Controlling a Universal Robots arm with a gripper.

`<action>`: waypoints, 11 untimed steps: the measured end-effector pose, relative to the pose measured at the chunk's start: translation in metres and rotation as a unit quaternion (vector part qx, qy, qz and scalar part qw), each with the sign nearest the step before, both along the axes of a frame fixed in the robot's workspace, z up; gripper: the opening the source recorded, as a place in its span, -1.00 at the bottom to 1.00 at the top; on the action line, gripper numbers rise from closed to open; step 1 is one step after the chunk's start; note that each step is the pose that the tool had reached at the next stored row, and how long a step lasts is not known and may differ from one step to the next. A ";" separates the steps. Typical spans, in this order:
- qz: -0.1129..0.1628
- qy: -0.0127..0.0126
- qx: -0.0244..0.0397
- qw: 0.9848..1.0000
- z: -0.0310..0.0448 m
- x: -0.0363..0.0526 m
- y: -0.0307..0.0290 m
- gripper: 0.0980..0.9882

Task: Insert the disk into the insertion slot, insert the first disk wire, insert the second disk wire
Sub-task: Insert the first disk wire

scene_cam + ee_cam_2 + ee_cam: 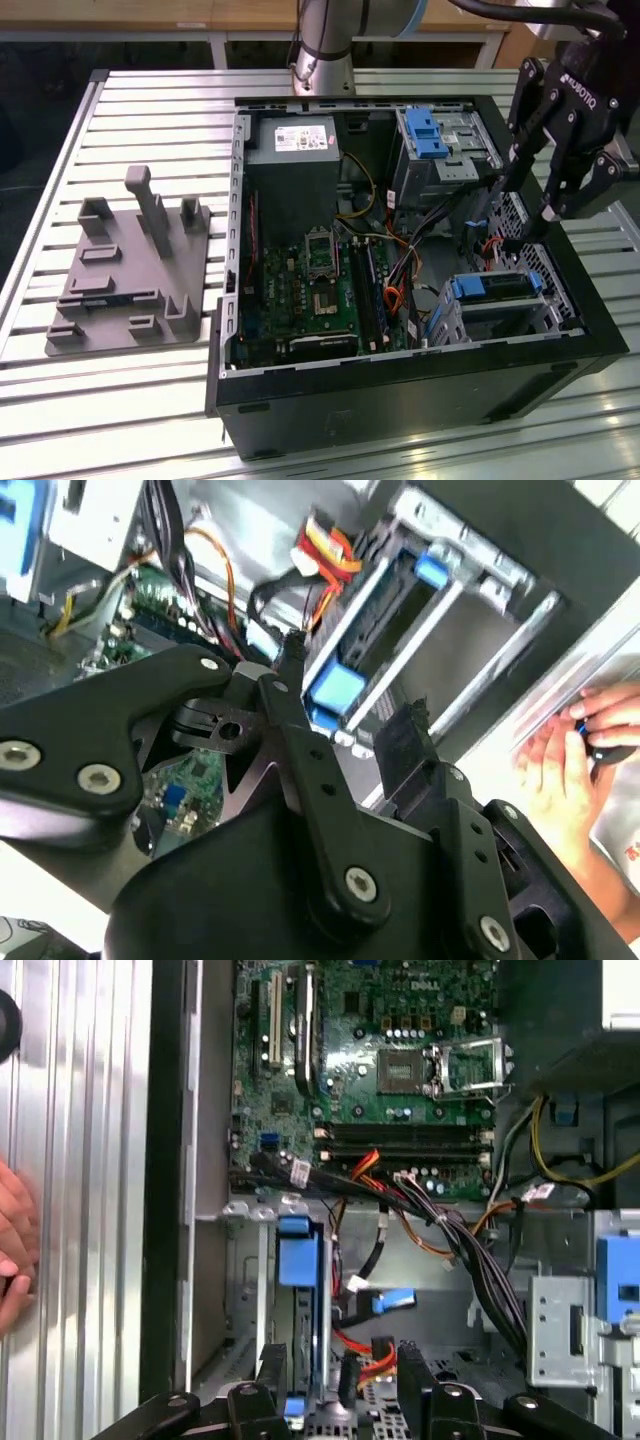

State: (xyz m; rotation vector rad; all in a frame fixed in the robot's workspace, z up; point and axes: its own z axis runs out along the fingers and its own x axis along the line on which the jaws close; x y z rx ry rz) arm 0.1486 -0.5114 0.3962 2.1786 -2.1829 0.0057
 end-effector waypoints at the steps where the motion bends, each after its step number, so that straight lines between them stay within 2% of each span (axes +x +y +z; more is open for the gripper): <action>1: 0.000 0.000 0.000 1.000 -0.0012 0.0046 0.0013 0.04; 3: 0.000 0.000 -0.001 1.000 -0.0038 0.0134 0.0022 0.04; 4: 0.000 0.000 -0.004 1.000 -0.0043 0.0162 0.0023 0.04; 5: 0.000 0.000 -0.010 1.000 -0.0042 0.0182 0.0023 0.04; 10: -0.009 0.000 -0.053 0.999 -0.0043 0.0195 0.0023 0.04; 11: -0.013 0.001 -0.058 0.998 -0.0045 0.0195 0.0023 0.04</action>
